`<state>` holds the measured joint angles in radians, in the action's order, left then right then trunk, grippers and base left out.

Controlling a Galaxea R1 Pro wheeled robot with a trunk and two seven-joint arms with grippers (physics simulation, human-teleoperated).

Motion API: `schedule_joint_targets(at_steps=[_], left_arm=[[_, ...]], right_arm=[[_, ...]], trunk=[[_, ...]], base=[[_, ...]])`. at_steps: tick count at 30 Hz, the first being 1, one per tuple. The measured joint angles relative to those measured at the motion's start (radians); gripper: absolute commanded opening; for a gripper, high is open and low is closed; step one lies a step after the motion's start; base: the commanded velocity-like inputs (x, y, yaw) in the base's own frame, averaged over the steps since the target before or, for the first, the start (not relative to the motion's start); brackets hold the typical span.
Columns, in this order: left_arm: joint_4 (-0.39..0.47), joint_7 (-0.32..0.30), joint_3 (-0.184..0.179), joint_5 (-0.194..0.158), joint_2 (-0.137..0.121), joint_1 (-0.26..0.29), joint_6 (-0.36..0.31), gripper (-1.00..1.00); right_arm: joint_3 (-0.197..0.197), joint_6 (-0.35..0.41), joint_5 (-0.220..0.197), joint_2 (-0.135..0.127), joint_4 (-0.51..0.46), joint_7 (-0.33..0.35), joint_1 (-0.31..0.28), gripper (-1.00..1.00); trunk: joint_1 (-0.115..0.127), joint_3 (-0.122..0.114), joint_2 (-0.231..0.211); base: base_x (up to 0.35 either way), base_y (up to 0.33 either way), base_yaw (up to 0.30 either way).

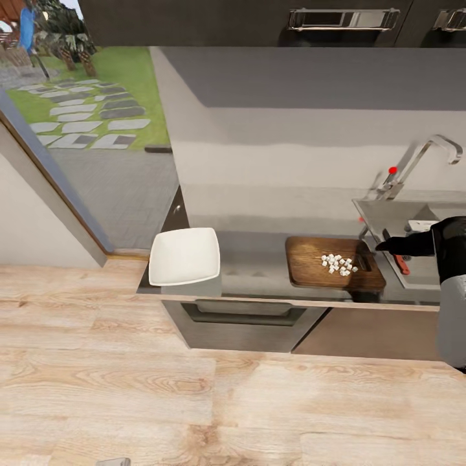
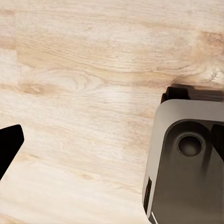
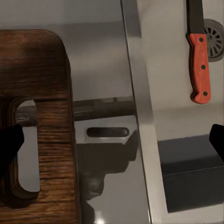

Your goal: In the kitchen, take the Vidalia onion out of the sink, dice it on the chopping board with the paring knife, put the diced onion into the bowl on the countertop, then place both the paring knife and the chopping board into the sink.

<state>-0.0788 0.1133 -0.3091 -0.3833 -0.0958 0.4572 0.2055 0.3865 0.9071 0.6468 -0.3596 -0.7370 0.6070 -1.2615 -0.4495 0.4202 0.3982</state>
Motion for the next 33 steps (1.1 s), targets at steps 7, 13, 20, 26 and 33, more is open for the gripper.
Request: schedule_joint_targets(at_steps=[7, 13, 20, 26, 33], left_arm=[[0.000, 0.000, 0.000, 0.000, 0.000, 0.000, 0.000, 1.00], [0.000, 0.000, 0.000, 0.000, 0.000, 0.000, 0.000, 1.00], [0.000, 0.000, 0.000, 0.000, 0.000, 0.000, 0.000, 1.00], [0.000, 0.000, 0.000, 0.000, 0.000, 0.000, 0.000, 1.00], [0.000, 0.000, 0.000, 0.000, 0.000, 0.000, -0.001, 1.00]], right_arm=[[-0.001, 0.000, 0.001, 0.024, 0.000, 0.000, 0.000, 1.00], [0.000, 0.000, 0.001, 0.025, 0.000, 0.000, 0.000, 1.00], [0.003, -0.052, 0.002, 0.017, 0.004, 0.000, 0.001, 1.00], [0.004, -0.057, 0.027, 0.014, 0.008, 0.000, 0.002, 1.00], [0.003, -0.067, 0.031, 0.014, 0.051, -0.001, 0.002, 1.00]], trunk=[[0.000, 0.000, 0.000], [0.000, 0.000, 0.000], [0.000, 0.000, 0.000], [0.000, 0.000, 0.000], [0.000, 0.006, 0.000]], base=[[0.000, 0.000, 0.000], [0.000, 0.000, 0.000], [0.000, 0.000, 0.000], [0.000, 0.000, 0.000], [0.000, 0.000, 0.000]])
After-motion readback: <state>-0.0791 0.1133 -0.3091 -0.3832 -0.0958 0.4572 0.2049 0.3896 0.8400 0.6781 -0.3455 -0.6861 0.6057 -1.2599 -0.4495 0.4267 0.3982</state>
